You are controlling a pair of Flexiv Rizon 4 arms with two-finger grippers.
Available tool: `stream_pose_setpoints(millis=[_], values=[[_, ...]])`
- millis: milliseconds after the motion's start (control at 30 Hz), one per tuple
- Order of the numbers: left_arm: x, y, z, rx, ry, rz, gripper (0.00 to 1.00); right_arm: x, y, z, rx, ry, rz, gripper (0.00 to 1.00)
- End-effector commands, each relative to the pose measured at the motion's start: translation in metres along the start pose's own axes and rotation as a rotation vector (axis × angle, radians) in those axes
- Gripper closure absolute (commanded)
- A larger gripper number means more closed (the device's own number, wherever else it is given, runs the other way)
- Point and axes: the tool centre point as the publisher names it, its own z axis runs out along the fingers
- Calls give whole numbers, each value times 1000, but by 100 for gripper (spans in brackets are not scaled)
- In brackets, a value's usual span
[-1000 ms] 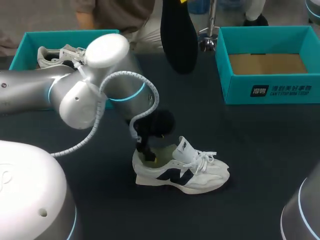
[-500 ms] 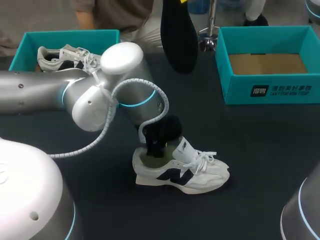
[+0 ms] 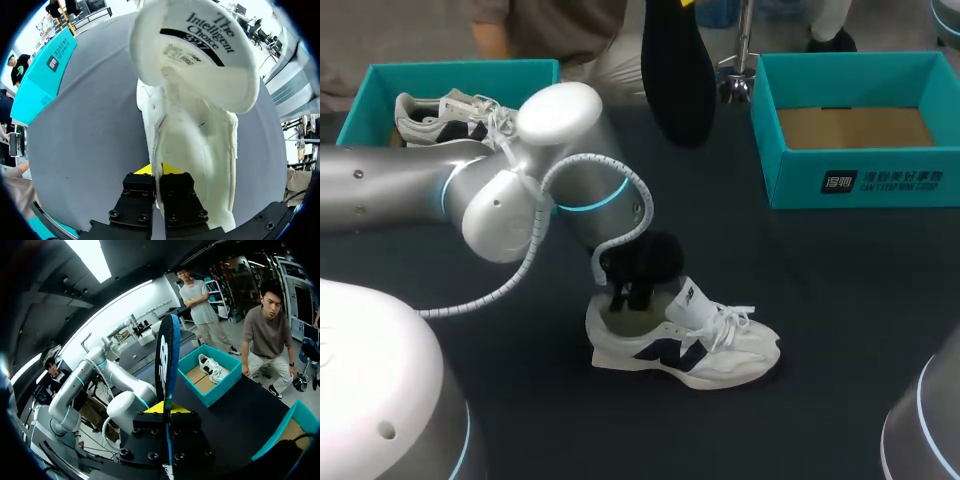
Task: Take the shoe out of the shoebox, open the shoe tongue, remove and reinsert the insole, then place the shoe into the shoebox
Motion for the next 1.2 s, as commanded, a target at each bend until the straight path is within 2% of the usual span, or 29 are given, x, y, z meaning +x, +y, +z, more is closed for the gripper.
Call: stream_pose_setpoints(millis=[33,233,300,400,467,533,567,767,833,1167,1200], values=[[-5,2,-7,17,22,35,100,0,1,1,3,-2,2,100],[-11,-3,-18,3,46,151,100,0,1,1,3,-2,2,100],[-12,-6,-20,-31,28,198,100,0,1,1,3,-2,2,100],[-13,-11,-26,-29,45,287,100,0,1,1,3,-2,2,100],[-14,-14,-30,3,63,346,100,0,1,1,3,-2,2,100],[-16,-15,-32,-31,41,391,100,0,1,1,3,-2,2,100],[-16,-17,-34,-9,46,431,100,0,1,1,3,-2,2,100],[-20,-21,-39,-75,-3,594,100,0,1,1,3,-2,2,100],[-20,-24,-41,-74,-17,647,100,0,1,1,3,-2,2,100],[-19,-35,-36,-97,-68,834,100,0,1,1,3,-2,2,100],[-19,-36,-35,-74,-50,844,100,0,1,1,3,-2,2,100]])
